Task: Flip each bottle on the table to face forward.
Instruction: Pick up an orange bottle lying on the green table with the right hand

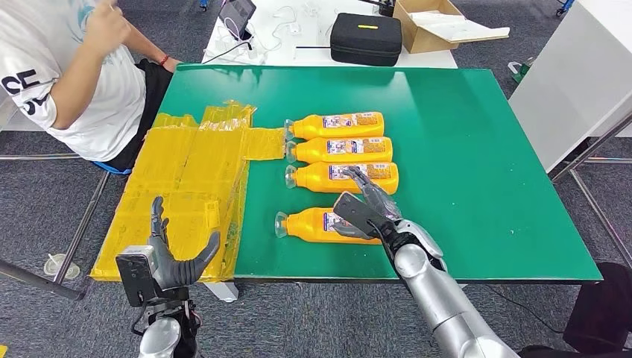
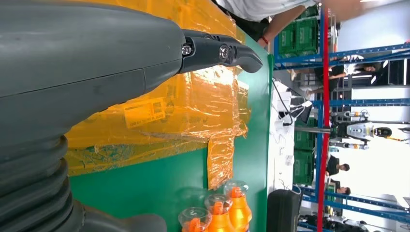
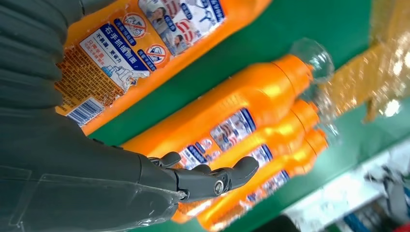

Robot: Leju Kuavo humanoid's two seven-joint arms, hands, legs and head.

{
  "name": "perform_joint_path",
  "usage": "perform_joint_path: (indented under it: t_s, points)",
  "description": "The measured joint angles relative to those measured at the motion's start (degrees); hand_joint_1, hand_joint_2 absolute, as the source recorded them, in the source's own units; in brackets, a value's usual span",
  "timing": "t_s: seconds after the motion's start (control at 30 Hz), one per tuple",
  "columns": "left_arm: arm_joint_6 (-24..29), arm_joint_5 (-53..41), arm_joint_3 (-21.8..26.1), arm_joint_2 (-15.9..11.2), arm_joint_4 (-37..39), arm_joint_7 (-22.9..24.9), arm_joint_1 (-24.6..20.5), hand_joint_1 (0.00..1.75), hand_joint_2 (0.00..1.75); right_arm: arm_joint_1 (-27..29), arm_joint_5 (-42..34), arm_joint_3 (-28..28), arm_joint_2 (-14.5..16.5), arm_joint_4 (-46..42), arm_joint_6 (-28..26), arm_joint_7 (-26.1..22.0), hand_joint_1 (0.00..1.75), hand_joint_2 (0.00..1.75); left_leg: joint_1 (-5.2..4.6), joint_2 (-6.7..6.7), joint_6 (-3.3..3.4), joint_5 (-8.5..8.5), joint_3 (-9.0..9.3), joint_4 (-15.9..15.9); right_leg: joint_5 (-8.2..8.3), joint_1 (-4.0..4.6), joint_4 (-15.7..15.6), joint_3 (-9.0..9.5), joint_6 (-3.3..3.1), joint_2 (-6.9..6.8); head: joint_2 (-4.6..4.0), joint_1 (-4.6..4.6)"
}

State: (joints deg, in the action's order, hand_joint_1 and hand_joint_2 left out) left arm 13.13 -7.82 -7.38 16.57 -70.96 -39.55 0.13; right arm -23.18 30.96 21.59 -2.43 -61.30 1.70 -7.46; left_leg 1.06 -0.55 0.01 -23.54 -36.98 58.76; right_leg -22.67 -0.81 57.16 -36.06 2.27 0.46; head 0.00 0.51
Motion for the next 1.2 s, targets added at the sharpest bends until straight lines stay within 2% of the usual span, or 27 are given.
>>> perform_joint_path:
  t_s: [0.33,0.63,0.9,1.2]
  points:
    - [-0.26,-0.39,0.57,0.00,2.65,-0.27,-1.44,0.00,1.75,-4.02,-6.35,5.69,-2.94,4.05,4.39,-0.97,0.00,1.75,-0.01,0.00,0.00,0.00,-0.02,0.01,0.00,0.00,0.00,-0.01,0.00,0.00,0.01,0.01]
    - [-0.25,-0.37,0.97,0.00,4.05,-0.35,-2.07,0.00,1.75,-6.16,-8.01,8.24,-4.94,4.46,6.22,-1.04,0.00,1.75,-0.01,0.00,0.00,0.00,-0.02,0.01,0.00,0.00,0.00,-0.01,0.00,0.00,0.01,0.01]
    - [-0.60,0.53,1.04,0.00,5.98,-0.36,-2.53,0.00,1.75,-10.01,-12.02,12.83,-9.05,4.49,12.94,0.45,0.00,1.75,-0.01,-0.03,0.01,0.01,-0.03,0.02,0.01,-0.01,0.00,-0.01,0.01,-0.02,0.00,0.01]
    - [-0.66,0.67,1.04,0.00,7.42,-0.37,-2.91,0.00,1.75,-11.33,-12.98,15.88,-11.74,4.48,13.73,1.01,0.00,1.75,-0.01,-0.03,0.01,0.00,-0.02,0.02,0.01,0.00,0.00,-0.02,0.01,-0.02,0.00,0.01]
